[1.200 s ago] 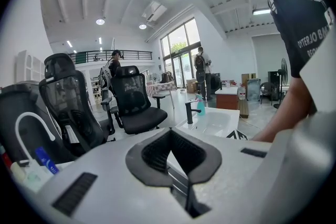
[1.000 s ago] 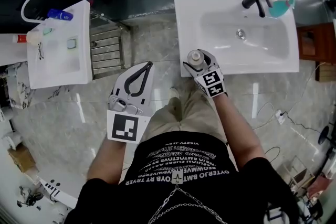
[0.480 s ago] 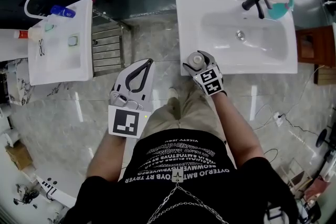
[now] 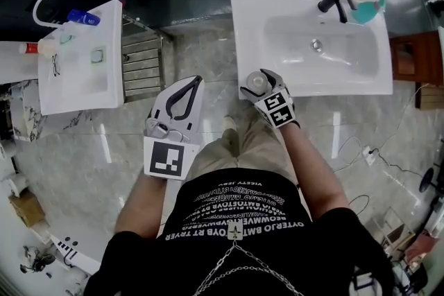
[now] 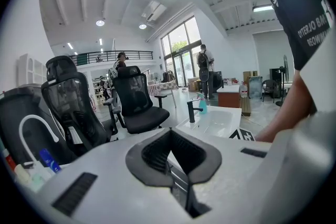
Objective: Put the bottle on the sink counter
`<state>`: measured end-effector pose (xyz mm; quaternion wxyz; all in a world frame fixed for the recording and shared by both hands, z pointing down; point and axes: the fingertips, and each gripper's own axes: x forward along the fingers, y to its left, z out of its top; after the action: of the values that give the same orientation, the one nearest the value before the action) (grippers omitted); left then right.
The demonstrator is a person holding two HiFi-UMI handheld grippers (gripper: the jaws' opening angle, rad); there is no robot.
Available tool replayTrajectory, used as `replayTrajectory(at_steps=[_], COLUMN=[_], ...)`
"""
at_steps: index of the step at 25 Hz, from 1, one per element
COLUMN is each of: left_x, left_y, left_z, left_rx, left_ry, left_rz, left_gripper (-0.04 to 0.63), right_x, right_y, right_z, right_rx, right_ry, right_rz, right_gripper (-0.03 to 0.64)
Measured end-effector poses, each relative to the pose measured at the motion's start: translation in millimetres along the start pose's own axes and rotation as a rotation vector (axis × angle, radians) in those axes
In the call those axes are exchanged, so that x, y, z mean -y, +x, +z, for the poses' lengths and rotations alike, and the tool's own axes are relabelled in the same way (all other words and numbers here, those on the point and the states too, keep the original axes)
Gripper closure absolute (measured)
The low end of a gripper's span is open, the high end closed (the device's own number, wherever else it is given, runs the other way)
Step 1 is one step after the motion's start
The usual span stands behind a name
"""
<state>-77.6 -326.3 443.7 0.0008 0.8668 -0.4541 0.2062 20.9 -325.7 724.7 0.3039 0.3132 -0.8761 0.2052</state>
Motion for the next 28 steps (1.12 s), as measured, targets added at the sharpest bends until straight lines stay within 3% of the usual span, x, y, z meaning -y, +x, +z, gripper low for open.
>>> replayTrajectory(at_steps=[15,20,24,28], left_x=[-5.2,-12.5,-17.3,-23.8], left_y=[-2.7,-9.8,-19.0,-31.7], left_z=[5.6,13.1,21.9,30.1], left_rx=[0.018,0.037,0.066,0.106], left_ry=[0.005,-0.014,-0.022,-0.052], left_rz=[-0.003,0.013,0.02,0.028], left_gripper=[0.59,0.59,0.589,0.59], right_x=[0.0,2.4,3.2,1.7], right_y=[-12.3,-36.0,-74.0,-145.8], right_z=[3.5,10.8,28.8,78.1], right_rx=[0.044,0.065,0.138,0.346], right_ry=[0.035,0.003,-0.045,-0.05], right_rz=[-0.005,-0.029,-0.063,-0.125], right_gripper=[0.246,0.236,0.235,0.24])
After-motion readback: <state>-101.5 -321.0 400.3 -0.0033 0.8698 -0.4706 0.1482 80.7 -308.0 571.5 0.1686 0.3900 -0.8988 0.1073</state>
